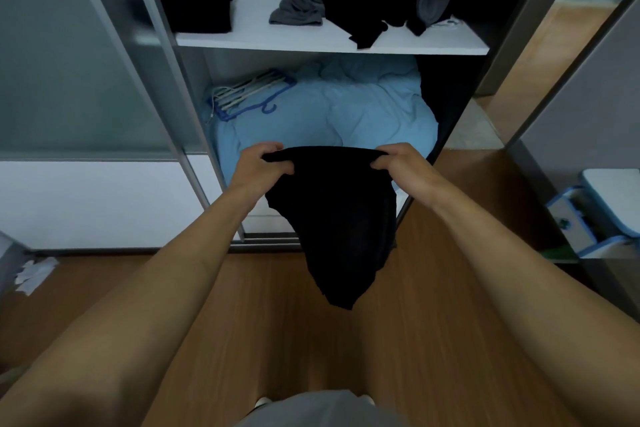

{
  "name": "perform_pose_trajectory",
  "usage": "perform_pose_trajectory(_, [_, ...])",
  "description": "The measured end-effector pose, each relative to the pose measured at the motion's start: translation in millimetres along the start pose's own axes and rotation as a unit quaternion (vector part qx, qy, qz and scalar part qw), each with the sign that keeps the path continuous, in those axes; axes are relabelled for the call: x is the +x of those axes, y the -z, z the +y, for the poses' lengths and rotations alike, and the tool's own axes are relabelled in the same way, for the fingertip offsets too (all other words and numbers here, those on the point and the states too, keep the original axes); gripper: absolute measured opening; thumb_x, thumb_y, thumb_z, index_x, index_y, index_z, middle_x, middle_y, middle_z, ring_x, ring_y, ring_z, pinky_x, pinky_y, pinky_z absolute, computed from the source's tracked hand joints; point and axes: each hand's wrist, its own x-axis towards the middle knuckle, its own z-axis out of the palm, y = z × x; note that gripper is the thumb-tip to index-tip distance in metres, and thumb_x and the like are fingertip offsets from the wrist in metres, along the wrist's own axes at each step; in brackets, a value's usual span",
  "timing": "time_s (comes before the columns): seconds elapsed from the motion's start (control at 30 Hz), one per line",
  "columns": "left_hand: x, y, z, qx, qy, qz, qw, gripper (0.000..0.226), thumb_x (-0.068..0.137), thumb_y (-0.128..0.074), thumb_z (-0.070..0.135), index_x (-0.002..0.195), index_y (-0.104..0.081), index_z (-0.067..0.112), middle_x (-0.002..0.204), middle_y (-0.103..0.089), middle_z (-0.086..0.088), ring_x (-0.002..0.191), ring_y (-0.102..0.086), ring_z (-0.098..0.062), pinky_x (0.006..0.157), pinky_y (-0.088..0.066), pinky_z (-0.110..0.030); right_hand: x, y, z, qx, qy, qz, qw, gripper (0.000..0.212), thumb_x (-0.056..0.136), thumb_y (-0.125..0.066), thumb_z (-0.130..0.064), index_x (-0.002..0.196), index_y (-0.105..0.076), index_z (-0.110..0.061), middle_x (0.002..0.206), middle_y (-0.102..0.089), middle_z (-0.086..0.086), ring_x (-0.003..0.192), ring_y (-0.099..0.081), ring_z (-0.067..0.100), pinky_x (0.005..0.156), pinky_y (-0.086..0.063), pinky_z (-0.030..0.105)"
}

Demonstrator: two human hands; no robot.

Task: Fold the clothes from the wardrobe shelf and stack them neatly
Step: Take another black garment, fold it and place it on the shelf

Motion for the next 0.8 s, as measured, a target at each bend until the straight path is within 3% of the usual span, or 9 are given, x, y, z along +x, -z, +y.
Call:
perform_pose_trajectory(0.1, [-4.2, -9.7, 18.2, -0.039, -0.019, -0.035, 0.998, 0.027, 0.071, -0.068, 0.006, 0.056, -0.06, 0.026, 0.052, -0.057, 0.012, 0.047, -0.055, -0.005, 0.043, -0.039, -0.013, -0.5, 13.8, 2.6, 0.029, -0.007, 0.021, 0.999, 0.014, 0.086, -0.056, -0.002, 0.086, -0.066, 0.007, 0.086, -0.063, 0.015, 0.08, -0.059, 0.025, 0.074, -0.043, 0.031])
perform_pose_trajectory(0.23, [-7.7, -21.9, 35.7, -0.07, -0.029, -0.05, 0.996, 0.033, 0.073, -0.066, 0.007, 0.05, -0.06, 0.031, 0.05, -0.057, 0.012, 0.047, -0.057, -0.006, 0.045, -0.04, -0.014, -4.2, 26.5, 24.9, 0.162, -0.019, 0.032, 0.986, 0.021, 0.09, -0.052, -0.001, 0.096, -0.071, -0.007, 0.094, -0.068, 0.01, 0.093, -0.064, 0.022, 0.071, -0.052, 0.022])
perform_pose_trajectory(0.33, [-6.8, -27.4, 40.6, -0.072, -0.05, -0.08, 0.993, 0.022, 0.076, -0.07, 0.011, 0.064, -0.061, 0.027, 0.056, -0.061, 0.009, 0.053, -0.06, -0.007, 0.049, -0.044, -0.016, -13.9, 24.1, 55.1, 0.293, 0.004, -0.011, 0.956, 0.03, 0.099, -0.049, -0.008, 0.125, -0.062, -0.002, 0.115, -0.064, 0.012, 0.109, -0.059, 0.025, 0.091, -0.049, 0.035])
perform_pose_trajectory(0.4, [-7.5, -26.3, 42.8, -0.084, -0.039, -0.089, 0.992, 0.014, 0.077, -0.073, 0.013, 0.09, -0.07, 0.018, 0.064, -0.064, 0.009, 0.056, -0.063, -0.004, 0.053, -0.047, -0.015, -21.3, 16.5, 74.3, 0.335, -0.001, -0.062, 0.94, 0.043, 0.097, -0.055, -0.015, 0.139, -0.053, -0.006, 0.131, -0.061, 0.012, 0.12, -0.057, 0.026, 0.104, -0.043, 0.044])
perform_pose_trajectory(0.5, [-6.4, -16.1, 43.7, -0.108, -0.007, -0.083, 0.991, 0.056, 0.074, -0.075, 0.01, 0.124, -0.056, -0.006, 0.064, -0.064, 0.011, 0.057, -0.065, -0.005, 0.053, -0.047, -0.013, -24.0, -8.8, 88.2, 0.213, -0.047, -0.123, 0.968, 0.054, 0.085, -0.072, -0.02, 0.136, -0.056, -0.016, 0.132, -0.065, 0.003, 0.125, -0.059, 0.018, 0.112, -0.041, 0.044])
perform_pose_trajectory(0.6, [-5.5, 0.7, 45.9, -0.169, 0.017, -0.1, 0.98, 0.041, 0.061, -0.07, 0.004, 0.097, -0.059, -0.011, 0.059, -0.054, 0.003, 0.056, -0.057, -0.015, 0.054, -0.043, -0.024, -16.5, -34.4, 80.1, 0.131, -0.048, -0.07, 0.988, 0.053, 0.085, -0.077, -0.021, 0.135, -0.057, -0.021, 0.127, -0.067, -0.005, 0.119, -0.061, 0.009, 0.113, -0.041, 0.035])
perform_pose_trajectory(0.63, [-8.2, 7.1, 49.0, -0.189, 0.025, -0.101, 0.977, 0.021, 0.057, -0.068, 0.002, 0.076, -0.058, 0.001, 0.06, -0.05, 0.0, 0.055, -0.054, -0.018, 0.054, -0.04, -0.026, -12.6, -39.6, 75.1, 0.152, -0.044, -0.048, 0.986, 0.051, 0.087, -0.075, -0.018, 0.135, -0.057, -0.017, 0.127, -0.067, -0.002, 0.12, -0.061, 0.013, 0.112, -0.041, 0.035])
perform_pose_trajectory(0.67, [-7.2, 12.8, 48.0, -0.206, 0.027, -0.09, 0.974, 0.022, 0.055, -0.066, 0.002, 0.066, -0.05, 0.013, 0.06, -0.049, -0.002, 0.055, -0.054, -0.02, 0.054, -0.04, -0.027, -8.8, -42.8, 70.2, 0.186, -0.042, -0.037, 0.981, 0.046, 0.089, -0.071, -0.013, 0.133, -0.057, -0.013, 0.126, -0.068, 0.003, 0.12, -0.061, 0.018, 0.112, -0.042, 0.036])
perform_pose_trajectory(0.8, [-4.5, 33.4, 43.5, -0.226, 0.029, -0.048, 0.972, 0.026, 0.055, -0.065, 0.002, 0.065, -0.048, 0.02, 0.065, -0.054, -0.007, 0.061, -0.059, -0.024, 0.056, -0.046, -0.028, -3.0, -48.4, 42.3, 0.295, -0.082, -0.062, 0.95, 0.033, 0.076, -0.068, -0.012, 0.109, -0.069, -0.005, 0.104, -0.07, 0.012, 0.098, -0.067, 0.026, 0.091, -0.052, 0.035])
